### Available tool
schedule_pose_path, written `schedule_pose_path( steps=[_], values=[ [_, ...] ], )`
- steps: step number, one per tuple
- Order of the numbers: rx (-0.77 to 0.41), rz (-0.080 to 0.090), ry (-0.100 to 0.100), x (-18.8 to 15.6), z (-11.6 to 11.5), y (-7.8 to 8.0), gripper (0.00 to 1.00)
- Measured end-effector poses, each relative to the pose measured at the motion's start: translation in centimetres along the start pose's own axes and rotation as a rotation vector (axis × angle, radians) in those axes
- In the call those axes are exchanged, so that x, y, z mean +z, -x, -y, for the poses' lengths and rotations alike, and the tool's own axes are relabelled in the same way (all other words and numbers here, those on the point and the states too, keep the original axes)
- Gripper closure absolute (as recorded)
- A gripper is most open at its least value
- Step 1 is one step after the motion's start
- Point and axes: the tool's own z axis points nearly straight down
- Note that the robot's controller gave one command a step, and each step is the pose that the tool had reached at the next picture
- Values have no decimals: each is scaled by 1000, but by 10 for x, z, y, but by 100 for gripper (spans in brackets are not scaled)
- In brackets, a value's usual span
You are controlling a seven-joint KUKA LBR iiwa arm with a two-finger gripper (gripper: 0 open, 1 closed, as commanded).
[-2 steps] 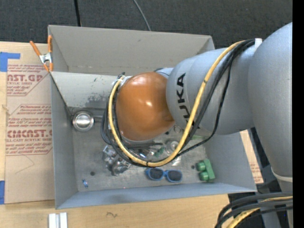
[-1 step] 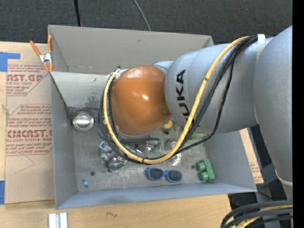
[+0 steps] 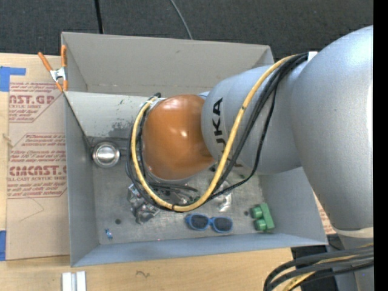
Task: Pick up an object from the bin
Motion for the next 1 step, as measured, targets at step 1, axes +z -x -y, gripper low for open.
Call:
schedule_pose_path(
  steps=[1],
  values=[
    [-1,2,0,-1,0,1,0]
  ],
)
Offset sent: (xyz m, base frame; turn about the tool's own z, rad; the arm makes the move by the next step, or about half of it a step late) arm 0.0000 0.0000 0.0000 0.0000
